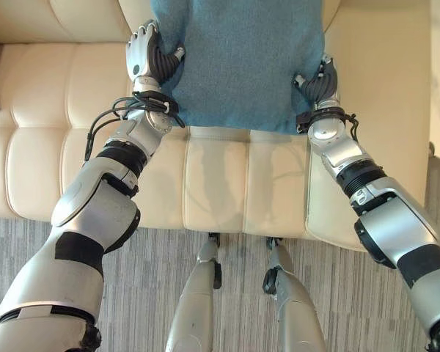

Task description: Pick up all the scattered cushions and arrange them neatly on the sofa.

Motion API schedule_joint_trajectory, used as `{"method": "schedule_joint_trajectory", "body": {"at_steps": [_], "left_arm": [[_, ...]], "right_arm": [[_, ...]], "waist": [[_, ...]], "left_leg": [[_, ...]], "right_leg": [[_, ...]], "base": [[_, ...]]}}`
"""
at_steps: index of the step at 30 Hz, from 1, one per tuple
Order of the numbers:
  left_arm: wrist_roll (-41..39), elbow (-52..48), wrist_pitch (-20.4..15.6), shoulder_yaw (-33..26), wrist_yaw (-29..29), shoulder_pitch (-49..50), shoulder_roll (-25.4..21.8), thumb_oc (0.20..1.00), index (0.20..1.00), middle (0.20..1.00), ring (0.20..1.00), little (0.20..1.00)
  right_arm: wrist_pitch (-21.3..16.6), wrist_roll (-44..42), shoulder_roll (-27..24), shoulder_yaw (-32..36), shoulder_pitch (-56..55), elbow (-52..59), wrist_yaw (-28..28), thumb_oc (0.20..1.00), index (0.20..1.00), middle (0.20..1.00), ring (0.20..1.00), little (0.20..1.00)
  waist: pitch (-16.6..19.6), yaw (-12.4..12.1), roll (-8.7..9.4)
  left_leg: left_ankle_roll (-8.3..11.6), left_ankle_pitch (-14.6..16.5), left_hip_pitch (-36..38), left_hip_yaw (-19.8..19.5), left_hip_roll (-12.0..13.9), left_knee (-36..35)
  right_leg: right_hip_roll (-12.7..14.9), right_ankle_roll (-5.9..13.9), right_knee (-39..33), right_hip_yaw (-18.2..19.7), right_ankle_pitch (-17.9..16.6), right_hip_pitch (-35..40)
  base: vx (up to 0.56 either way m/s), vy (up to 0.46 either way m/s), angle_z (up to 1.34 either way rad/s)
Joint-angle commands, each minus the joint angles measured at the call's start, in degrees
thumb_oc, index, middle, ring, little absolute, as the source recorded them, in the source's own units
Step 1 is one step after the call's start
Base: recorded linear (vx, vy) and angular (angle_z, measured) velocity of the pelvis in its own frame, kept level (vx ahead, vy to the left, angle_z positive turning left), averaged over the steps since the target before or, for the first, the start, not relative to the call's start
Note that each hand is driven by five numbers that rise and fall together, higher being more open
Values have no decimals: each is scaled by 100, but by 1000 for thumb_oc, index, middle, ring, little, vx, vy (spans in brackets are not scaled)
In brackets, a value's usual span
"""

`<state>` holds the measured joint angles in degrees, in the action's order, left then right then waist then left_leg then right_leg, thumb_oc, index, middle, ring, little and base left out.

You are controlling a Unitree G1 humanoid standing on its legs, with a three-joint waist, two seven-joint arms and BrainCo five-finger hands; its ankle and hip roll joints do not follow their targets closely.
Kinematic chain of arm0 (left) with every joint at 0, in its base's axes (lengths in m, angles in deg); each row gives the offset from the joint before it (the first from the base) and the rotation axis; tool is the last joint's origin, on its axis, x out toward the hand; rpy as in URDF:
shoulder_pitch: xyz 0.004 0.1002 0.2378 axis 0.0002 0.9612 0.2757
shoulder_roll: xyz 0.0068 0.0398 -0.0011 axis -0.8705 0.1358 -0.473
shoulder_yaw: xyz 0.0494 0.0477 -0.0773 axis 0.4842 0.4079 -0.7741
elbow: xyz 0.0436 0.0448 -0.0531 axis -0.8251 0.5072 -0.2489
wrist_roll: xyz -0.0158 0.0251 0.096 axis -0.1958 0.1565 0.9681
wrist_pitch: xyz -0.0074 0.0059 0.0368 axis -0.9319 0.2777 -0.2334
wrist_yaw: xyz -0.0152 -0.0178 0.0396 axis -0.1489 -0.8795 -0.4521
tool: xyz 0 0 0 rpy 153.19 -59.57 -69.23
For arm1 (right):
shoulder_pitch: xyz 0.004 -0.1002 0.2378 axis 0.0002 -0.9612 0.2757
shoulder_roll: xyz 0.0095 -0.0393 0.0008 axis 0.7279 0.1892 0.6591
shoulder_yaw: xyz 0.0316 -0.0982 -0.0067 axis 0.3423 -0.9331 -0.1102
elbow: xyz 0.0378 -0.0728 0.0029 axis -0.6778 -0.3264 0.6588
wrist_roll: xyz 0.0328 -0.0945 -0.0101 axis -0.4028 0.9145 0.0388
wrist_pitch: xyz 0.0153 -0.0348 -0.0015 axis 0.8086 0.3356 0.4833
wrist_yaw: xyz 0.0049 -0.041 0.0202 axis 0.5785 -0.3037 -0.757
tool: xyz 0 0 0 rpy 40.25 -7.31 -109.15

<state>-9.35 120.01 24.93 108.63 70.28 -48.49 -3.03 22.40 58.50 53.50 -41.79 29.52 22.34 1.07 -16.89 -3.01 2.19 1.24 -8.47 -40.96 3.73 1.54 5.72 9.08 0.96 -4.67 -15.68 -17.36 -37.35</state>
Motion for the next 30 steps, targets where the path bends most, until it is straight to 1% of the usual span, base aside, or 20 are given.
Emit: {"method": "schedule_joint_trajectory", "body": {"at_steps": [1,2,3,5,6,9,10,11,12,13,14,15,16,18,19,23,24,25,28,30], "left_arm": [[509,143,-14,223,518,-1102,-44,200,200,200,200,200],[561,405,70,241,426,-1047,-27,551,551,551,551,551],[542,580,92,226,363,-970,-23,1000,1000,1000,1000,1000],[509,698,138,215,246,-888,-16,1000,1000,1000,1000,1000],[328,952,194,60,-76,-706,5,1000,1000,1000,1000,1000],[-332,1057,73,-578,-328,-289,35,1000,1000,1000,1000,1000],[-897,1100,13,-965,-466,-75,84,1000,1000,1000,1000,1000],[-898,1098,13,-965,-467,-71,84,1000,1000,1000,1000,1000],[-2498,822,-343,-1833,-1135,631,98,1000,1000,1000,1000,1000],[-2815,673,-482,-1986,-1216,819,74,1000,1000,1000,1000,1000],[-3290,470,-637,-2201,-1508,1087,116,1000,1000,1000,1000,1000],[-3975,110,-799,-2525,-2027,1625,148,1000,1000,1000,1000,1000],[-4055,-53,-841,-2655,-2121,1993,183,1000,1000,1000,1000,1000],[-4231,-571,-1020,-2938,-2409,2809,320,1000,1000,1000,1000,1000],[-4299,-809,-1023,-3072,-2511,3251,393,1000,1000,1000,1000,1000],[-4417,-1984,-1101,-3457,-2991,5173,936,1000,1000,1000,1000,1000],[-4417,-1984,-1101,-3457,-2990,5174,936,1000,1000,1000,1000,1000],[-4310,-2259,-1043,-3548,-3159,5899,1108,1000,1000,1000,1000,1000],[-4004,-2468,-943,-3589,-3305,6582,1212,1000,1000,1000,1000,1000],[-4024,-2532,-870,-3598,-3398,6958,1378,1000,1000,1000,1000,1000]], "right_arm": [[-393,483,-172,-200,1298,-296,385,1000,1000,1000,1000,1000],[-182,749,-322,-427,1323,-717,304,1000,1000,1000,1000,1000],[-83,870,-353,-477,1294,-917,327,1000,1000,1000,1000,1000],[7,1024,-378,-501,1223,-1060,383,1000,1000,1000,1000,1000],[115,1032,-466,-372,1055,-1212,314,1000,1000,1000,1000,1000],[32,841,-481,-23,685,-1091,334,1000,1000,1000,1000,1000],[-8,639,-427,216,484,-992,321,1000,1000,1000,1000,1000],[-5,639,-427,216,479,-987,322,1000,1000,1000,1000,1000],[-117,-120,-234,870,-163,-565,2,1000,1000,1000,1000,1000],[-109,-227,-214,967,-338,-487,-127,1000,1000,1000,1000,1000],[-172,-528,-159,1141,-577,-358,-367,1000,1000,1000,1000,1000],[-225,-798,-120,1330,-1074,-88,-676,1000,1000,1000,1000,1000],[-267,-961,-98,1499,-1378,102,-752,1000,1000,1000,1000,1000],[-391,-1330,69,1781,-2236,458,-1169,1000,1000,1000,1000,1000],[-415,-1426,132,1848,-2633,608,-1384,1000,1000,1000,1000,1000],[-350,-1588,452,2005,-4455,1247,-2200,1000,1000,1000,1000,1000],[-350,-1588,452,2005,-4456,1248,-2200,1000,1000,1000,1000,1000],[-236,-1554,539,2113,-5103,1377,-2475,1000,1000,1000,1000,1000],[-155,-1432,591,2343,-5828,1564,-2625,1000,1000,1000,1000,1000],[-135,-1443,701,2467,-6350,1762,-2761,1000,1000,1000,1000,1000]], "waist": [[-76,44,-117],[-117,44,-114],[-119,57,-114],[-88,89,-124],[-107,116,-139],[-126,121,-130],[-122,122,-137],[-96,133,-140],[-80,161,-143],[-74,169,-146],[-49,174,-146],[-38,180,-141],[18,201,-142],[98,219,-106],[135,196,-85],[377,174,6],[382,176,6],[540,160,16],[742,174,7],[830,233,-7]], "left_leg": [[22,550,-7,-120,-209,201],[-2,572,-68,-120,-207,244],[-12,575,-102,-118,-214,261],[-22,560,-160,-113,-221,271],[-31,562,-162,-103,-229,290],[-47,589,-40,-116,-232,298],[-54,602,15,-114,-239,288],[-57,588,-11,-122,-246,283],[-64,631,231,-105,-245,230],[-69,653,316,-99,-244,219],[-69,674,424,-104,-240,198],[-53,718,640,-95,-216,150],[-65,715,721,-102,-228,116],[-61,751,1072,-84,-208,2],[-63,775,1255,-79,-200,-62],[-120,800,2013,-49,-195,-383],[-121,798,2008,-51,-195,-384],[-172,833,2388,-7,-199,-507],[-251,872,2838,23,-259,-696],[-292,875,3115,70,-293,-823]], "right_leg": [[455,709,532,93,1025,493],[458,693,583,147,1030,396],[459,692,593,148,1026,366],[470,687,606,153,1023,301],[468,680,611,175,1020,299],[459,665,640,207,1062,380],[456,661,638,213,1075,422],[460,661,628,202,1065,403],[440,654,608,221,1112,595],[437,651,596,216,1117,676],[432,647,565,194,1126,797],[411,638,558,180,1187,979],[414,629,516,159,1173,1071],[408,624,421,95,1187,1409],[389,628,388,82,1200,1568],[380,676,121,-45,1160,2276],[380,676,120,-47,1159,2272],[378,709,67,-37,1149,2579],[385,757,47,-2,1141,2879],[396,788,137,45,1144,3021]], "base": [[22,33,1],[0,0,0],[34,39,5],[15,19,6],[0,0,0],[6,-5,-3],[6,-2,-8],[18,0,-8],[16,0,-8],[25,-16,-10],[36,-35,-10],[42,-31,-7],[55,-21,-2],[55,-8,0],[63,-6,-3],[60,10,-5],[59,70,-8],[69,71,-9],[35,103,-19],[-13,114,-8]]}}
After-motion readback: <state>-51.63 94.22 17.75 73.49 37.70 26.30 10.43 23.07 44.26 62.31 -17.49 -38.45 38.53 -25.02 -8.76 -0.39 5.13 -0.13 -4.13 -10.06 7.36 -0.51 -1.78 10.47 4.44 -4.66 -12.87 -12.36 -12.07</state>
